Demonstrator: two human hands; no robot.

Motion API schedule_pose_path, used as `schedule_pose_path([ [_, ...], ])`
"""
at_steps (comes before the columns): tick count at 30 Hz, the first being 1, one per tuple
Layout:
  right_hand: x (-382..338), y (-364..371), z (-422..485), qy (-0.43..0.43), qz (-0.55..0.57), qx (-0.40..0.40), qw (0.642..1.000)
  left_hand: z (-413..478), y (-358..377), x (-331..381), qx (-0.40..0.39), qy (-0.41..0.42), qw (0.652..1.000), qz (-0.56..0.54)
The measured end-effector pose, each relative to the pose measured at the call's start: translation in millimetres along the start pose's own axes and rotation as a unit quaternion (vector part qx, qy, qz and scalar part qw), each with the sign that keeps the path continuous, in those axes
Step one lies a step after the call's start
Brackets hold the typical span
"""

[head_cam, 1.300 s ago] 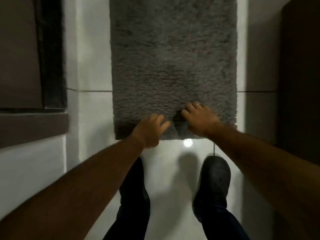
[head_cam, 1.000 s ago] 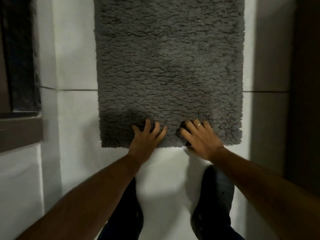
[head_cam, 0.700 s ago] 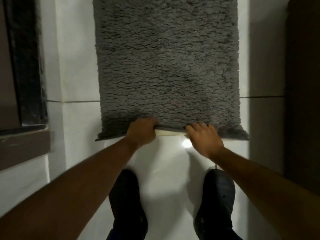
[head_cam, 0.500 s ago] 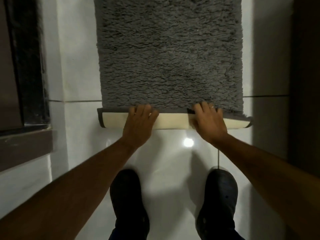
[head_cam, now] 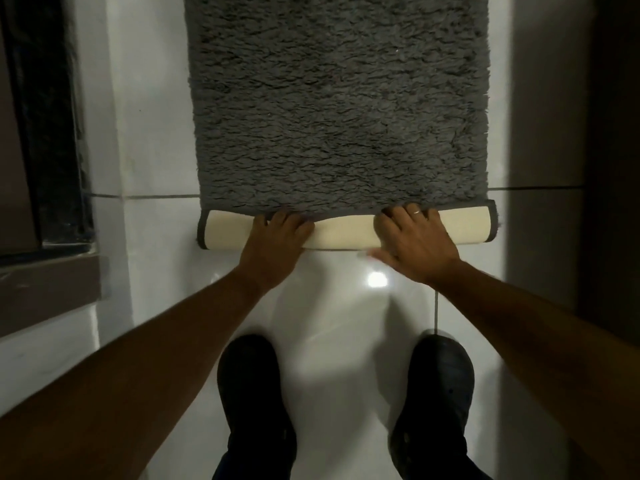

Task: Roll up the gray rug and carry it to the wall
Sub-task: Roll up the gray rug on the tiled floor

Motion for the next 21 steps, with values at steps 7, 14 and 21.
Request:
schedule_pose_path([
  [7,0.6,-4.6,-9.9,-0.083,0.154,-0.088,0.981,-18.0,-13.5,-1.3,-0.135,-0.031,0.973,-0.185],
  [14,5.6,-11.5,4.3,0.027,0.241,-0.097,0.965,-12.2,-20.9,0.4,-0.068,-0.072,0.988,-0.119],
  [21,1.5,-12.1,2.8,0.073,0.065,0.021,0.995,-27.1,8.1,22.3,-0.068,-0.098,0.992,0.035],
])
Point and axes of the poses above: each hand's wrist, its own z-axis towards the middle knuckle, its own y-axis out of the palm, x = y × z, the point moved 4 cm from there along z, towards the middle knuckle, and after that the axes turned 13 degrees about -z, right-handed, at the moved point
